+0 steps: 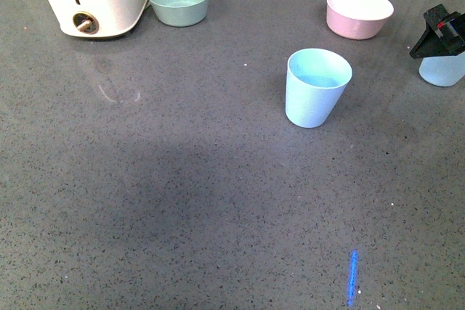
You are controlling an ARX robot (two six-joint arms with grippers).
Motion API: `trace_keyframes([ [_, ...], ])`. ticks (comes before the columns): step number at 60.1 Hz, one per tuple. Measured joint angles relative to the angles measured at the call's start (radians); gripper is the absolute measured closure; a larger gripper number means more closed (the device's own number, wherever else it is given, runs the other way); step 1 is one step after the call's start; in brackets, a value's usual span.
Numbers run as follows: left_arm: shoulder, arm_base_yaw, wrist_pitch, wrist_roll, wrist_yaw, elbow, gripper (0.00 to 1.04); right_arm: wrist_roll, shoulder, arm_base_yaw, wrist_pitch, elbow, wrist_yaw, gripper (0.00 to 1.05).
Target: Stack blue cups with both arms
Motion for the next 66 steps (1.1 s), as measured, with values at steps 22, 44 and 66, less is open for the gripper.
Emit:
trace_keyframes([
  [22,0.000,0.000,0.000,0.000,0.000,0.000,0.09,0.005,0.014,-0.015,-0.058,0.002,0.014,0.94],
  [44,0.000,0.000,0.000,0.000,0.000,0.000,0.09,-0.056,-0.185,-0.039,-0.131,-0.103,-0.083,1.03],
  [66,0.000,0.000,0.000,0.000,0.000,0.000,0.09,-0.132,-0.428,0.197,-0.179,-0.203,-0.185,1.03],
])
